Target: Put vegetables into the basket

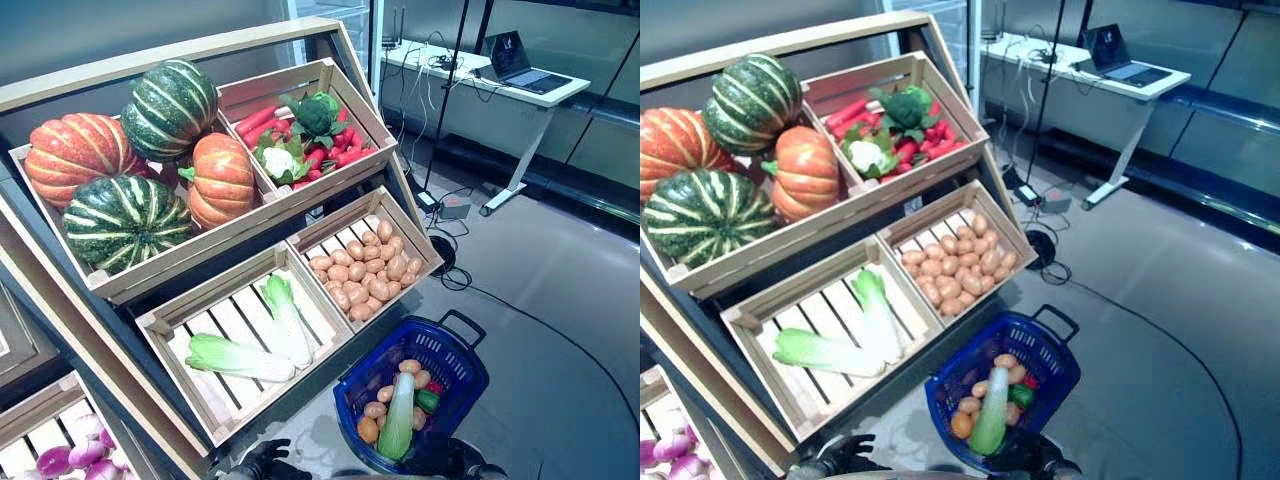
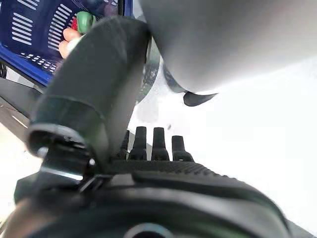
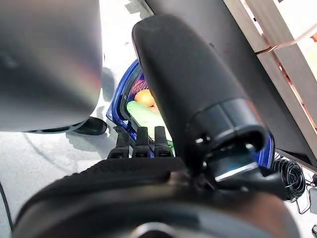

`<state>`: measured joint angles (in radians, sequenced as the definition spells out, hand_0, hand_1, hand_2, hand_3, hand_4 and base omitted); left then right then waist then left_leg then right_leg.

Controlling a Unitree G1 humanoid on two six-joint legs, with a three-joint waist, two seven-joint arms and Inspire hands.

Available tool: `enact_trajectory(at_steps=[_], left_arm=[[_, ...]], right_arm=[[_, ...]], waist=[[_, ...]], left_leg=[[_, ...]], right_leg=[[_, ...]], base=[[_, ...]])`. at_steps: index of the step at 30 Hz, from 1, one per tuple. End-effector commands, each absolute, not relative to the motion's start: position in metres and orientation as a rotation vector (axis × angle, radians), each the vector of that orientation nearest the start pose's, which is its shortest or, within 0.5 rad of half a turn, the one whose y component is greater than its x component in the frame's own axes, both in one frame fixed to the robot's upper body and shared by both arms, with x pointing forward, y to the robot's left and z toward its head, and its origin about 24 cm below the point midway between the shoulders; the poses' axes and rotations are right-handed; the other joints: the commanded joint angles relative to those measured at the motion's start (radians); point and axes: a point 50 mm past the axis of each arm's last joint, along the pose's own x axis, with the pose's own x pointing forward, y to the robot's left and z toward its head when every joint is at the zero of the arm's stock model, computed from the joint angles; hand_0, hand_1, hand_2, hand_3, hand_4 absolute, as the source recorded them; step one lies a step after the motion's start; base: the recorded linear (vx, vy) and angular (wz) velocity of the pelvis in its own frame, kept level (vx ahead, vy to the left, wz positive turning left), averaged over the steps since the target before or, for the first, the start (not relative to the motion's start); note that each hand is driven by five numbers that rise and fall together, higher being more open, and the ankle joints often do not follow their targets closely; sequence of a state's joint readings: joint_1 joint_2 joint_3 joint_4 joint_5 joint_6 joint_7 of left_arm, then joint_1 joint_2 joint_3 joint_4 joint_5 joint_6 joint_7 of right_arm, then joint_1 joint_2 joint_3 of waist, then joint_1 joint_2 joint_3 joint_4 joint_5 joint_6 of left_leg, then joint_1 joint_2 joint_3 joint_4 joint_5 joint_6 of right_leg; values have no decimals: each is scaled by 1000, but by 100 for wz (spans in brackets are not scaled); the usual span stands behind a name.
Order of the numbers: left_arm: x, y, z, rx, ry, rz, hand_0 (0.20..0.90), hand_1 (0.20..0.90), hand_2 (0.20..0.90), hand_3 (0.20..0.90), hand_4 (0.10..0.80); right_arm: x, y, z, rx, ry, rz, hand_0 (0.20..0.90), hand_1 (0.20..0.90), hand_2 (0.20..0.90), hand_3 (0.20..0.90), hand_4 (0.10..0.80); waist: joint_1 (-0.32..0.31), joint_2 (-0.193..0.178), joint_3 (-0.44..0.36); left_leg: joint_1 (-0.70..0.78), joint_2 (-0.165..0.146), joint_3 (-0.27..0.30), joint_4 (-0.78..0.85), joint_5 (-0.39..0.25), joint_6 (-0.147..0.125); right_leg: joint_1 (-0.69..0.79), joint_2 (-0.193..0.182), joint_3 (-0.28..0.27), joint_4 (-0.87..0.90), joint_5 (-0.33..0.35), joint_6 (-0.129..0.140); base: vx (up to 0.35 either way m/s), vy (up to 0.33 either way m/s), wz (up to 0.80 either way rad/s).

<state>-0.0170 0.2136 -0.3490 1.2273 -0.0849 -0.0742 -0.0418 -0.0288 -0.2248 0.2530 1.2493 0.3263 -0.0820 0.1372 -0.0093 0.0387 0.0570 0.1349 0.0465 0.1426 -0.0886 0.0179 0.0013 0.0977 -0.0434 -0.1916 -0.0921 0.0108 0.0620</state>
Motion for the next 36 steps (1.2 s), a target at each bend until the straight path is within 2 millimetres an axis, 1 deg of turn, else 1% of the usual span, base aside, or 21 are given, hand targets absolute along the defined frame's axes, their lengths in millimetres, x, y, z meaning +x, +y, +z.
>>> enact_trajectory(at_steps=[1,7,11,17,20,23,25,27,29,30,31,32,33,34,35,36], left_arm=[[130,198,-156,318,1076,-198,900,900,900,900,800],[133,196,-155,320,1073,-204,900,900,900,900,800],[129,195,-157,333,1105,-244,900,900,900,900,800],[127,195,-158,359,1105,-248,900,900,900,900,800],[131,196,-156,352,1080,-218,900,900,900,900,800],[149,194,-148,292,984,-207,900,900,900,900,800],[166,193,-139,244,924,-202,900,900,900,900,800],[190,191,-123,205,824,-232,900,900,900,900,800],[200,188,-115,189,775,-247,900,900,900,900,800],[225,182,-92,160,655,-282,900,900,900,900,800],[236,180,-79,150,596,-293,900,900,900,900,800],[248,179,-62,127,524,-291,900,900,900,900,800],[256,180,-51,103,480,-287,900,900,900,900,800],[260,180,-44,89,448,-284,900,900,900,900,800],[269,182,-25,64,377,-281,900,900,900,900,800],[275,186,-13,84,321,-265,900,900,900,900,800]], right_arm=[[128,-198,-156,24,1052,83,900,900,900,900,800],[130,-201,-155,17,1051,80,900,900,900,900,800],[127,-202,-156,16,1058,76,900,900,900,900,800],[124,-202,-157,15,1067,74,900,900,900,900,800],[123,-201,-157,18,1071,74,900,900,900,900,800],[123,-202,-157,23,1073,71,900,900,900,900,800],[124,-204,-157,22,1074,70,900,900,900,900,800],[126,-207,-155,21,1074,68,900,900,900,900,800],[126,-208,-155,22,1075,61,900,900,900,900,800],[126,-211,-155,22,1075,50,900,900,900,900,800],[126,-212,-155,21,1075,46,900,900,900,900,800],[124,-213,-155,22,1074,39,900,900,900,900,800],[124,-212,-155,22,1074,35,900,900,900,900,800],[123,-212,-155,23,1073,34,900,900,900,900,800],[121,-212,-155,27,1069,32,900,900,900,900,800],[119,-211,-156,33,1066,23,900,900,900,900,800]], waist=[[8,-37,10],[12,-31,12],[15,-28,8],[13,-25,3],[9,-24,1],[7,-23,4],[4,-19,7],[4,-15,11],[5,-13,11],[7,-8,12],[9,-6,12],[11,-3,13],[13,-2,13],[14,-1,14],[18,-1,16],[21,0,18]], left_leg=[[-16,5,-39,1,-28,-25],[-20,4,-42,1,-27,-25],[-20,2,-45,1,-29,-26],[-19,2,-42,1,-28,-27],[-19,2,-41,1,-28,-28],[-25,2,-41,1,-26,-30],[-30,1,-39,1,-25,-29],[-33,1,-37,1,-24,-29],[-34,1,-37,1,-23,-29],[-39,1,-37,1,-20,-29],[-41,1,-37,1,-20,-29],[-43,1,-38,1,-19,-28],[-46,1,-38,1,-18,-28],[-48,1,-38,1,-17,-27],[-53,2,-39,1,-15,-27],[-58,2,-42,1,-13,-28]], right_leg=[[30,-61,-6,5,12,34],[27,-62,-10,5,11,33],[28,-63,-13,5,11,34],[28,-63,-13,5,12,37],[27,-63,-9,5,12,37],[23,-62,-7,5,14,37],[16,-62,-4,5,18,39],[11,-61,-1,5,21,39],[9,-61,1,5,22,38],[5,-61,2,5,25,39],[2,-62,2,5,26,39],[-1,-62,2,5,27,39],[-4,-62,2,5,29,39],[-5,-63,1,5,29,39],[-7,-63,-3,5,29,38],[-10,-64,-5,5,30,37]], base=[[0,0,0],[0,0,0],[0,0,0],[0,0,0],[0,0,0],[0,0,0],[-35,-12,1],[-16,-8,0],[0,0,0],[0,0,0],[-39,-33,-1],[-33,-27,-1],[-32,-27,0],[-39,-38,-1],[-47,-51,-1],[-41,-48,0]])
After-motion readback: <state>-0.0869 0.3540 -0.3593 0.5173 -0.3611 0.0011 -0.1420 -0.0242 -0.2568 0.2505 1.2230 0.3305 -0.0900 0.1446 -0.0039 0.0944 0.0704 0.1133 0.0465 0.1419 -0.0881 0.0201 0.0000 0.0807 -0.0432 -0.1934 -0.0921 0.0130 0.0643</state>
